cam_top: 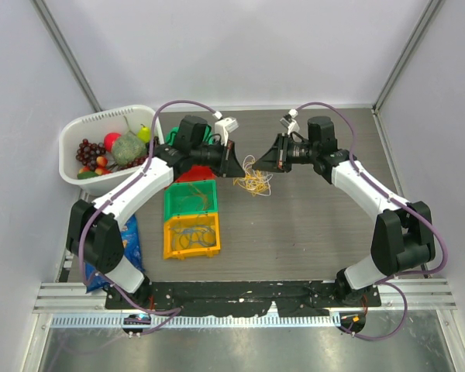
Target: Untangle the cables
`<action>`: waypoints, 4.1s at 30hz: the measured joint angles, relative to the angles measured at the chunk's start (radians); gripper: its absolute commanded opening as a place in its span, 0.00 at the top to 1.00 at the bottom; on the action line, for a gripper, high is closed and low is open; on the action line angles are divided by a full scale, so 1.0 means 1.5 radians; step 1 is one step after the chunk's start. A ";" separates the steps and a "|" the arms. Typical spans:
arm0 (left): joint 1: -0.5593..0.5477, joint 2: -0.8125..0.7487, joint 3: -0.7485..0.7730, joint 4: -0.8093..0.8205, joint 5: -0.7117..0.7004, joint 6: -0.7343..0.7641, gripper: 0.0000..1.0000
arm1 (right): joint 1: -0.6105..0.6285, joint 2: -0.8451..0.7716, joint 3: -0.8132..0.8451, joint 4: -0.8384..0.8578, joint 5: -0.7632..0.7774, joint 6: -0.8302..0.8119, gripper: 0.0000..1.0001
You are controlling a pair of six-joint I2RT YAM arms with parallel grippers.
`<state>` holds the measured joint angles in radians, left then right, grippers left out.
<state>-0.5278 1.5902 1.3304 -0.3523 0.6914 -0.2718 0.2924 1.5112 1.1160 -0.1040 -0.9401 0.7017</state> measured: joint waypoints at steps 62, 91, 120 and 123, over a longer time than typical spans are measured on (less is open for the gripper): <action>-0.035 -0.152 0.169 -0.177 -0.225 -0.008 0.84 | -0.200 0.299 0.170 -0.261 0.573 0.262 0.44; -0.035 -0.140 0.186 -0.251 -0.312 0.030 0.53 | -0.196 -0.074 0.275 -0.128 0.454 0.098 0.99; -0.144 0.077 0.183 0.272 -0.141 -0.127 0.25 | -0.083 0.007 0.665 0.088 0.277 0.208 0.99; -0.164 0.089 0.193 0.274 -0.142 -0.111 0.45 | -0.082 0.008 0.680 0.110 0.277 0.242 0.99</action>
<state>-0.7731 1.7233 1.6196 0.0589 0.4782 -0.4389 0.1699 1.5234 2.1361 0.0608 -0.5243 1.0649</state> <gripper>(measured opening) 0.749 0.020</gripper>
